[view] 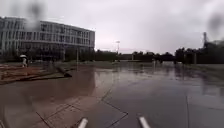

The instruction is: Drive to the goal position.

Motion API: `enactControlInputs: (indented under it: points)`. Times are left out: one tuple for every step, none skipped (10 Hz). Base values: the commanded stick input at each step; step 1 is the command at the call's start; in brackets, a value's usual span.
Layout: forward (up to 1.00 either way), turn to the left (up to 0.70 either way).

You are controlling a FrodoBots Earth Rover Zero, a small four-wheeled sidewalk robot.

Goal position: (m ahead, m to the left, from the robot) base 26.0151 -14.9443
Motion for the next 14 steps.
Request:
enactControlInputs:
  points:
    - [1.00, 0.00]
    - [1.00, 0.00]
    - [1.00, 0.00]
    - [1.00, 0.00]
    - [1.00, 0.00]
    - [1.00, 0.00]
    - [1.00, 0.00]
    - [1.00, 0.00]
    - [1.00, 0.00]
    - [1.00, 0.00]
    - [1.00, 0.00]
    - [1.00, 0.00]
    - [1.00, -0.05]
    - [1.00, -0.18]
